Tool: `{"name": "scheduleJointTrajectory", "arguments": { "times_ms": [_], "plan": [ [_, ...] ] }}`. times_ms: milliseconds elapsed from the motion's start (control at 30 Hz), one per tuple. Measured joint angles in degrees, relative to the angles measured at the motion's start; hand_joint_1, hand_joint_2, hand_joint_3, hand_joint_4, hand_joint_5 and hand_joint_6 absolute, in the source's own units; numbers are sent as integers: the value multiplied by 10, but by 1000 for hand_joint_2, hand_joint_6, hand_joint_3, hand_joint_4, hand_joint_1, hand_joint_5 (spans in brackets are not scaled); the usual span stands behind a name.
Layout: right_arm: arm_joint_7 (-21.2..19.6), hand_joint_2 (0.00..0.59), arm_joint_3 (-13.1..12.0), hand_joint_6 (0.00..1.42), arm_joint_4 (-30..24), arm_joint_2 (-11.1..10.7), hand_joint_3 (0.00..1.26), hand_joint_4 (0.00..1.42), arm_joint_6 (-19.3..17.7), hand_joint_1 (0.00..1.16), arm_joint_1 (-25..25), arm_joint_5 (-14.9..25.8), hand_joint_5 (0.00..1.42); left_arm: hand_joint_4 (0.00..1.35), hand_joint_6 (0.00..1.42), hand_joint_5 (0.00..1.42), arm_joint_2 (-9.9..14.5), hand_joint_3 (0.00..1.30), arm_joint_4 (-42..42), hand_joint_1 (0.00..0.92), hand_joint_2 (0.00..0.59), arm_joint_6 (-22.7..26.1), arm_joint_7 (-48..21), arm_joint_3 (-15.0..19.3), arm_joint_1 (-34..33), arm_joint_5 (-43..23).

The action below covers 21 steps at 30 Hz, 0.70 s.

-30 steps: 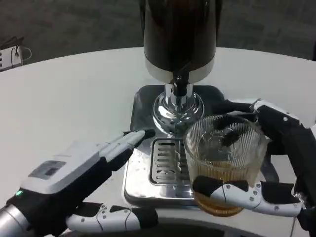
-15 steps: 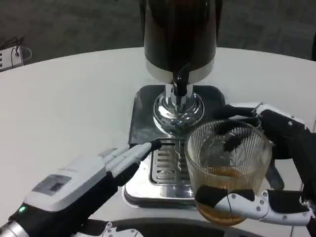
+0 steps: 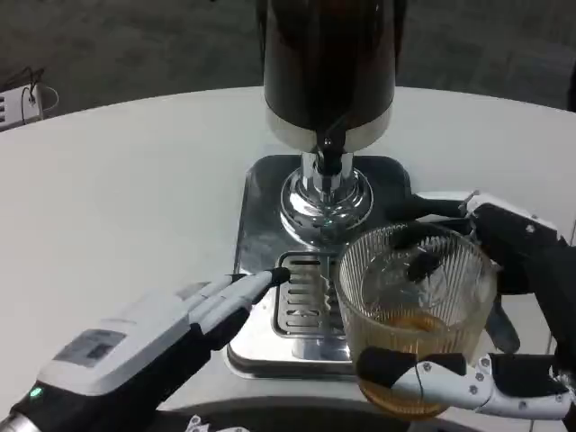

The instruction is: Grasp the cup under the faucet to collect the drink, then remove the cup.

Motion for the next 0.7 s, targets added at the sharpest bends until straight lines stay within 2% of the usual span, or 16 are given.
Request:
{"name": "scheduleJointTrajectory", "arguments": {
  "times_ms": [700],
  "plan": [
    [8,234,0,1424,-6,1,947,1200,0,967,11,1,1400,0,27,0,0,0,-18,0,56,11,-2,11,15,-3]
  ]
}}
